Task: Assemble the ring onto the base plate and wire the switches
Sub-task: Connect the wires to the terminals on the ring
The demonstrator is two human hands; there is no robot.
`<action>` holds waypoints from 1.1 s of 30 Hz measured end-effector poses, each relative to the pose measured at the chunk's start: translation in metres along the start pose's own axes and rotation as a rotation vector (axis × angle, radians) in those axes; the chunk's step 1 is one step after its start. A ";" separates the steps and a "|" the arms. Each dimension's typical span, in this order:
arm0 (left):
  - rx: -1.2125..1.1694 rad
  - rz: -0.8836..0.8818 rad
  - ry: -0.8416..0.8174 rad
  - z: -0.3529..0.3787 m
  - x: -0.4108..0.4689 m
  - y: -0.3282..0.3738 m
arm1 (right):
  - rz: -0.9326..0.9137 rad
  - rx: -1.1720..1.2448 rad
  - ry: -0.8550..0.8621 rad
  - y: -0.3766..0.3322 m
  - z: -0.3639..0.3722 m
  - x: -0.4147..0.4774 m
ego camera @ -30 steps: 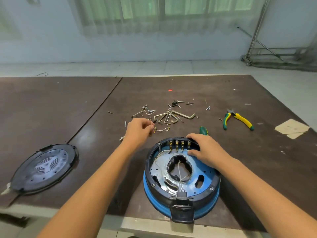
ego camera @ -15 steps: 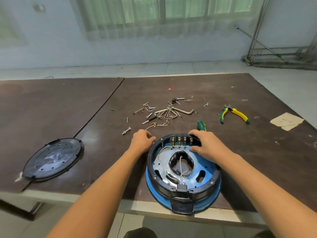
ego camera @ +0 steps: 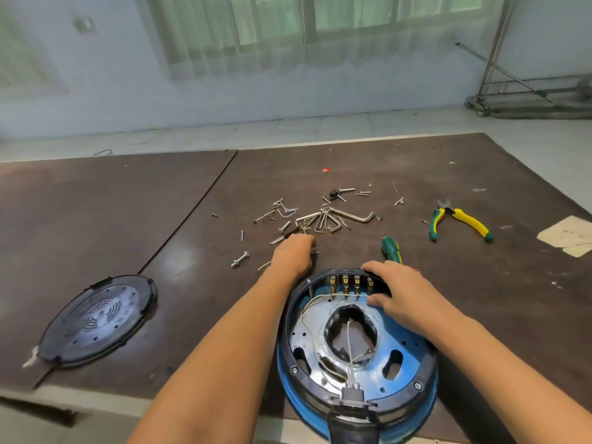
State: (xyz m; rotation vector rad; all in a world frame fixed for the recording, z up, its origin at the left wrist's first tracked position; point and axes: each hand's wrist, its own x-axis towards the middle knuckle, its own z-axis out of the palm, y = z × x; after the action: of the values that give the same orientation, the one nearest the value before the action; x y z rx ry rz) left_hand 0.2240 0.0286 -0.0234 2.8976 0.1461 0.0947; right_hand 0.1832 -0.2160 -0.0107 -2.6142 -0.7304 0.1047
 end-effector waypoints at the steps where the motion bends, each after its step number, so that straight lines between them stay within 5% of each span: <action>1: -0.036 -0.028 0.010 0.001 -0.002 -0.002 | 0.002 0.004 -0.012 -0.001 -0.001 0.000; 13: -0.077 -0.037 0.057 -0.015 -0.022 -0.017 | -0.001 0.014 -0.020 0.000 -0.002 -0.001; 16: -0.435 -0.142 0.195 -0.034 -0.023 -0.009 | 0.004 0.008 -0.021 -0.001 -0.002 -0.002; 20: -0.984 -0.275 0.173 -0.050 -0.034 -0.017 | 0.012 -0.004 -0.017 -0.002 -0.001 -0.002; 27: -0.266 -0.357 0.009 -0.023 -0.049 -0.046 | 0.008 -0.007 -0.008 -0.001 -0.001 -0.001; 33: -0.194 -0.302 0.145 -0.009 -0.028 -0.031 | -0.005 0.002 0.002 0.000 0.001 0.000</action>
State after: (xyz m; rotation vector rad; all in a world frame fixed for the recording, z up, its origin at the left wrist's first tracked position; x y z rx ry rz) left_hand 0.1924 0.0572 -0.0233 2.6399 0.5636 0.2500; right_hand 0.1830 -0.2154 -0.0114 -2.6102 -0.7357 0.1012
